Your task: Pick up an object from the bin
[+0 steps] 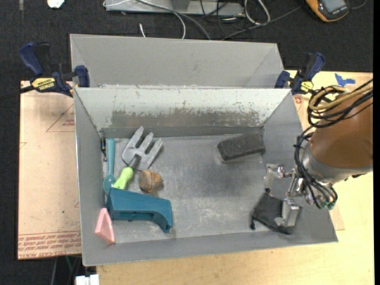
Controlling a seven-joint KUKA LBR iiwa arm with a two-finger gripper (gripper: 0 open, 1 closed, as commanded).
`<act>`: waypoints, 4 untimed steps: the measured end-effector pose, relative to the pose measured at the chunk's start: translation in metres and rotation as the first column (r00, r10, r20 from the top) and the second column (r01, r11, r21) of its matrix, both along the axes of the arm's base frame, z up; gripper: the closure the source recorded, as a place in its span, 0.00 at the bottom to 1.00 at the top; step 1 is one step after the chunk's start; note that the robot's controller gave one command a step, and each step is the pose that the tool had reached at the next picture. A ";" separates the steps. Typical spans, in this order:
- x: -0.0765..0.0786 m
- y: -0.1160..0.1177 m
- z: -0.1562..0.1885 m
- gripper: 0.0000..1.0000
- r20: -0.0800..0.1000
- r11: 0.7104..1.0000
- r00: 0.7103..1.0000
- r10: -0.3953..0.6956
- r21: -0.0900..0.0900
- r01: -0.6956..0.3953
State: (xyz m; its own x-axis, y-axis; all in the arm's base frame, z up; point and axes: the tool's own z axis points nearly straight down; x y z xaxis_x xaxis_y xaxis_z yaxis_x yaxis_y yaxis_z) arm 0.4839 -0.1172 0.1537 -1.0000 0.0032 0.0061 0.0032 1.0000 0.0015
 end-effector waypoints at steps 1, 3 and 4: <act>0.002 0.000 0.003 0.00 0.006 1.000 1.000 0.004 -0.001 -0.004; 0.007 -0.015 -0.082 0.00 0.022 0.927 0.926 0.376 -0.008 -0.376; 0.009 -0.037 -0.054 0.00 0.025 0.913 0.912 0.409 -0.009 -0.409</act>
Offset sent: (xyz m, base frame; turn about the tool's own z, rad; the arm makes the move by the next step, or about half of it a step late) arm 0.0049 -0.0128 -0.0837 -0.3250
